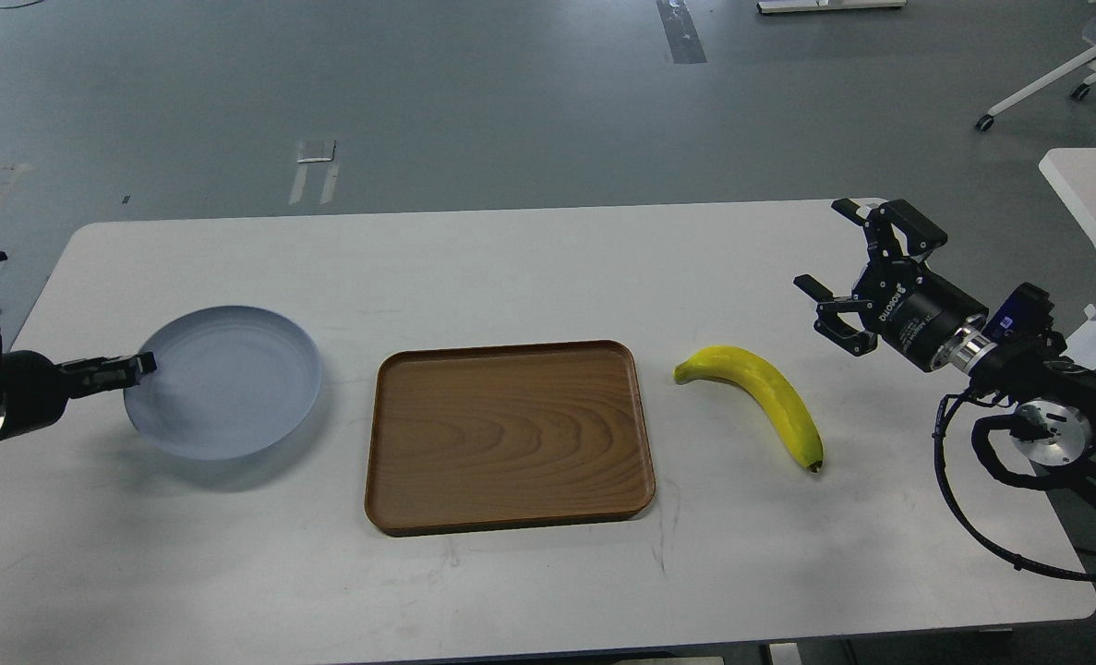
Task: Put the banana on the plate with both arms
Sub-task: 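Carry the plate with the left gripper onto the wooden tray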
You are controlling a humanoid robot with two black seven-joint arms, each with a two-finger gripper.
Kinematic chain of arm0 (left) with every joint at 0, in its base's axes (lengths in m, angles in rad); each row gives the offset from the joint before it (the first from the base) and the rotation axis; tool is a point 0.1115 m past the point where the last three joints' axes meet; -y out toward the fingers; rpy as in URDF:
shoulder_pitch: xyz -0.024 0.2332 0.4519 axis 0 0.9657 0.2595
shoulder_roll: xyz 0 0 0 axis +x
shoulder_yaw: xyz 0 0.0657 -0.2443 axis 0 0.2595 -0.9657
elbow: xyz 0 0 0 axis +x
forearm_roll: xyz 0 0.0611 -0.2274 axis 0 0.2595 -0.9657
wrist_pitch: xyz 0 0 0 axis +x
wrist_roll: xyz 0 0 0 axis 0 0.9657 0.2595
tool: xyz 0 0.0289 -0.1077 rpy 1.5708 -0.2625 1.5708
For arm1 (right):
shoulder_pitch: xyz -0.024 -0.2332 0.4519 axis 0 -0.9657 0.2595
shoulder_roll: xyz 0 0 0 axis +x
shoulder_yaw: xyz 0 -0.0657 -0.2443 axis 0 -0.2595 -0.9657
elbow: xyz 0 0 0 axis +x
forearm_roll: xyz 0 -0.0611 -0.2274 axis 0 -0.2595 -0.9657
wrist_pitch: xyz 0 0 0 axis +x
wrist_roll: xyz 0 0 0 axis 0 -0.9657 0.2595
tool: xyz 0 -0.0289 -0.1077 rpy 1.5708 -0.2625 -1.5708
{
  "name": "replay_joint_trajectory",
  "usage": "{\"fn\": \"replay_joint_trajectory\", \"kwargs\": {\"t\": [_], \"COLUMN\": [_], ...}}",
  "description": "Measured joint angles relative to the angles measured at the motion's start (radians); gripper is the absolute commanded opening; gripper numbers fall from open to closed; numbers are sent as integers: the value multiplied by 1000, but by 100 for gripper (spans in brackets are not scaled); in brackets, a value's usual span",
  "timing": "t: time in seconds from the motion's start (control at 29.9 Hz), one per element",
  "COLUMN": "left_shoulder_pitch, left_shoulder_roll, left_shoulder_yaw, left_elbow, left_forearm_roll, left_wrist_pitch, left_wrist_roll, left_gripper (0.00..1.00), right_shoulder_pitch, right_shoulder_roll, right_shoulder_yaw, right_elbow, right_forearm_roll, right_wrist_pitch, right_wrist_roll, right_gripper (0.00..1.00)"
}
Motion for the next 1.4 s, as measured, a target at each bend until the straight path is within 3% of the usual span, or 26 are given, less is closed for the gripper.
{"fn": "replay_joint_trajectory", "kwargs": {"t": [0.27,0.43,0.53,0.8,1.4], "left_shoulder_pitch": [-120,-156,-162,-165,-152], "left_shoulder_roll": [-10,-126,-200,-425,-587], "left_shoulder_yaw": [2,3,10,62,114], "left_elbow": [-194,-254,-235,-51,100], "left_forearm_roll": [12,72,140,183,182], "left_wrist_pitch": [-33,-33,-33,-33,-34], "left_wrist_roll": [0,0,0,0,0], "left_gripper": [0,0,0,0,0], "right_shoulder_pitch": [1,5,5,5,4], "right_shoulder_roll": [0,0,-5,-18,-17], "right_shoulder_yaw": [0,0,7,39,43], "right_elbow": [-16,-56,-68,-123,-130], "right_forearm_roll": [0,0,0,2,2], "right_wrist_pitch": [0,0,0,0,0], "right_wrist_roll": [0,0,0,0,0], "right_gripper": [100,100,100,100,100]}}
